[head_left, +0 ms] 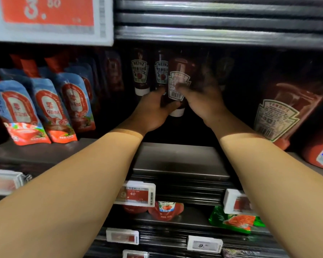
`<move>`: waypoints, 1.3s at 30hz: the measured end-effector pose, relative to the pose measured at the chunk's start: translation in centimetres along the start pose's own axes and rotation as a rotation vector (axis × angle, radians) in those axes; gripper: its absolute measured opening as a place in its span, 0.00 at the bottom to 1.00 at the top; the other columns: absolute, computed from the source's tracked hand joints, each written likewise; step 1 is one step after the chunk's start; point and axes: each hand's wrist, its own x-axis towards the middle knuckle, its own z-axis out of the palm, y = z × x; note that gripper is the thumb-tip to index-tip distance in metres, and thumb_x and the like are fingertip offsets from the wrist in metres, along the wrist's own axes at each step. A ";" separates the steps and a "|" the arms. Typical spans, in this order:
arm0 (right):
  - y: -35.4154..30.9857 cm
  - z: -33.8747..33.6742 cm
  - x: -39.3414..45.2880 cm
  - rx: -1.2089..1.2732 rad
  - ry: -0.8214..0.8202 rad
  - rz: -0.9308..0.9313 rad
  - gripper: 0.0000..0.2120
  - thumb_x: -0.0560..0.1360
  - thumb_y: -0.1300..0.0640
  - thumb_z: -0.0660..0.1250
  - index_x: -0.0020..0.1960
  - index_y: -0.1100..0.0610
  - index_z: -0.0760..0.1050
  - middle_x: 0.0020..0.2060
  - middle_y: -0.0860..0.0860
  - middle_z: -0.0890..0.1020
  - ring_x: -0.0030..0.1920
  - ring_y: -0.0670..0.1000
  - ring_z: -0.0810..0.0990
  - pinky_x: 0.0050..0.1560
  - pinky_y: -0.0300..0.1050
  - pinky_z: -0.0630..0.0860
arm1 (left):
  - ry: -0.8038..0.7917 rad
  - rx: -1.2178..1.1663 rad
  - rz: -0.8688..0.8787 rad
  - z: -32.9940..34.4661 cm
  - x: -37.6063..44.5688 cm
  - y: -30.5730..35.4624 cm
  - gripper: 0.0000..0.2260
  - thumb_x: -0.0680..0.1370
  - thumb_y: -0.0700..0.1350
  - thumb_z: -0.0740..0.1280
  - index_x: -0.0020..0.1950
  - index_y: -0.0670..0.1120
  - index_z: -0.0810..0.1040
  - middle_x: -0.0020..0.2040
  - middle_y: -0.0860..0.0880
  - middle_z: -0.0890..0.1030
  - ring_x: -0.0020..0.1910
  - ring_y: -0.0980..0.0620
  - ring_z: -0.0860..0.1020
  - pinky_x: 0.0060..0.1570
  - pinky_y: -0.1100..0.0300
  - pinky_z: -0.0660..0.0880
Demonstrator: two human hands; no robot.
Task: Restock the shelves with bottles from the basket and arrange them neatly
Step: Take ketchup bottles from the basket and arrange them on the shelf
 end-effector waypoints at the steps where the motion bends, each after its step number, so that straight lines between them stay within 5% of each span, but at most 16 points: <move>1: 0.1 0.1 0.0 -0.044 -0.018 0.005 0.27 0.72 0.65 0.76 0.69 0.58 0.73 0.57 0.54 0.85 0.56 0.49 0.85 0.61 0.53 0.81 | -0.002 0.020 -0.021 0.0 0.1 0.1 0.21 0.80 0.49 0.70 0.73 0.50 0.73 0.66 0.52 0.80 0.65 0.54 0.77 0.66 0.60 0.71; 6: 0.2 0.2 0.0 -0.117 0.009 0.007 0.26 0.70 0.59 0.79 0.65 0.56 0.75 0.52 0.54 0.86 0.52 0.53 0.86 0.56 0.58 0.82 | 0.096 0.090 -0.021 -0.1 0.2 0.6 0.20 0.79 0.46 0.71 0.71 0.48 0.75 0.65 0.50 0.80 0.63 0.53 0.78 0.61 0.63 0.72; 10: 0.0 0.7 -0.5 -0.105 0.031 0.044 0.22 0.71 0.58 0.77 0.63 0.51 0.76 0.53 0.48 0.86 0.53 0.46 0.85 0.59 0.51 0.82 | 0.114 0.029 -0.066 -0.2 0.1 0.6 0.22 0.77 0.43 0.73 0.70 0.47 0.72 0.59 0.50 0.82 0.57 0.55 0.80 0.57 0.63 0.75; 14: -0.6 0.5 -0.8 -0.187 0.009 0.058 0.21 0.73 0.62 0.68 0.65 0.51 0.78 0.55 0.50 0.85 0.58 0.50 0.83 0.62 0.53 0.79 | 0.089 -0.036 -0.057 -0.2 0.0 0.5 0.22 0.74 0.46 0.75 0.67 0.52 0.75 0.56 0.56 0.82 0.56 0.58 0.80 0.59 0.63 0.76; 17: -0.9 0.2 -1.3 -0.172 0.010 0.040 0.17 0.72 0.67 0.66 0.58 0.56 0.81 0.48 0.53 0.86 0.52 0.51 0.85 0.58 0.54 0.81 | 0.046 -0.111 -0.059 -0.1 0.0 0.4 0.24 0.69 0.52 0.80 0.62 0.59 0.76 0.55 0.59 0.83 0.57 0.61 0.80 0.61 0.61 0.76; 20: -1.2 0.2 -1.4 -0.108 0.008 0.047 0.15 0.70 0.73 0.67 0.53 0.59 0.80 0.44 0.55 0.86 0.48 0.52 0.85 0.53 0.51 0.82 | 0.029 -0.229 -0.067 -0.2 0.1 0.0 0.27 0.71 0.47 0.79 0.67 0.50 0.76 0.61 0.54 0.83 0.61 0.56 0.80 0.67 0.52 0.75; 24: -1.4 0.1 -1.3 0.012 -0.104 0.137 0.23 0.70 0.71 0.71 0.64 0.60 0.78 0.55 0.56 0.85 0.56 0.54 0.84 0.61 0.53 0.80 | -0.018 -0.303 -0.062 -0.2 0.1 0.0 0.27 0.73 0.41 0.77 0.71 0.46 0.75 0.64 0.51 0.82 0.64 0.55 0.79 0.69 0.49 0.74; 32: -0.7 0.0 -0.7 0.036 -0.055 0.108 0.30 0.68 0.65 0.80 0.67 0.61 0.74 0.57 0.55 0.84 0.57 0.51 0.84 0.59 0.49 0.82 | -0.020 -0.242 -0.051 -0.2 0.0 0.2 0.22 0.77 0.43 0.74 0.70 0.49 0.75 0.62 0.55 0.82 0.62 0.61 0.79 0.64 0.60 0.76; 39: 1.1 -0.3 0.2 -0.303 0.215 0.054 0.36 0.68 0.51 0.81 0.71 0.58 0.71 0.60 0.53 0.82 0.60 0.52 0.81 0.62 0.49 0.78 | 0.132 -0.211 -0.215 0.0 0.7 -0.6 0.15 0.74 0.48 0.77 0.52 0.60 0.74 0.49 0.59 0.80 0.44 0.71 0.78 0.45 0.71 0.73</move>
